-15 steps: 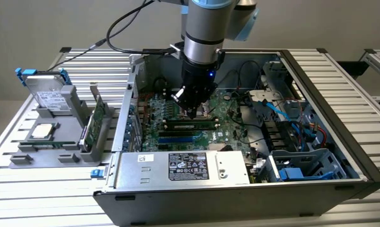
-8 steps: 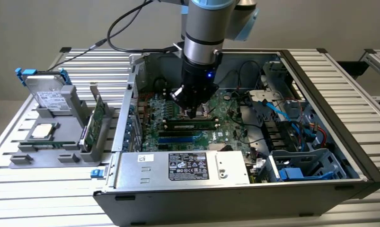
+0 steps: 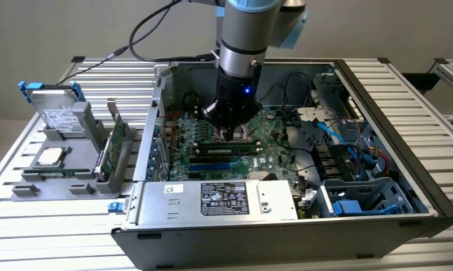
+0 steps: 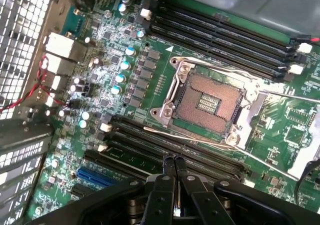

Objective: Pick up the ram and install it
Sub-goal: 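Press down the ram until it locks into place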

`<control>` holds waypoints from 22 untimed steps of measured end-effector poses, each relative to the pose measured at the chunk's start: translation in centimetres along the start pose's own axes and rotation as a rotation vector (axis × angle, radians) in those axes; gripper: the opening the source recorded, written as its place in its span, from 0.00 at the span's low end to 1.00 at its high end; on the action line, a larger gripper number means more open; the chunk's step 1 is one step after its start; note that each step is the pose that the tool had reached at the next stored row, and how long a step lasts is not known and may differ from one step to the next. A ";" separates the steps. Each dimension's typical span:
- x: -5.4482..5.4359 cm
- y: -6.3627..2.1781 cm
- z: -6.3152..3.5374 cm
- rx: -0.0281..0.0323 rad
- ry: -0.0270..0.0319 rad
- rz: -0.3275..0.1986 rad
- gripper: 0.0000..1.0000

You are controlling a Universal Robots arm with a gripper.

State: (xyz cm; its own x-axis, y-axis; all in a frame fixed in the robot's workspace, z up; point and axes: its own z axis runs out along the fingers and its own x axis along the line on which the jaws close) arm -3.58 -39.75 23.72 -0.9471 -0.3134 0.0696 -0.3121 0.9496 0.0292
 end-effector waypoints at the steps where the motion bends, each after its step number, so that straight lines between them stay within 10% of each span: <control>1: 0.0 0.00 0.00 -0.0009 -0.0006 0.015 0.10; 14: 0.0 -0.01 0.19 -0.0012 -0.0403 0.175 0.10; 22: 0.0 -0.01 0.26 -0.0062 -0.0457 0.288 0.10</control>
State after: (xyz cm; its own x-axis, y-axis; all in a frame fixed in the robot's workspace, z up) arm -3.58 -39.76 23.46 -0.9991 -0.0303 0.0309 -0.0297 0.9993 0.0209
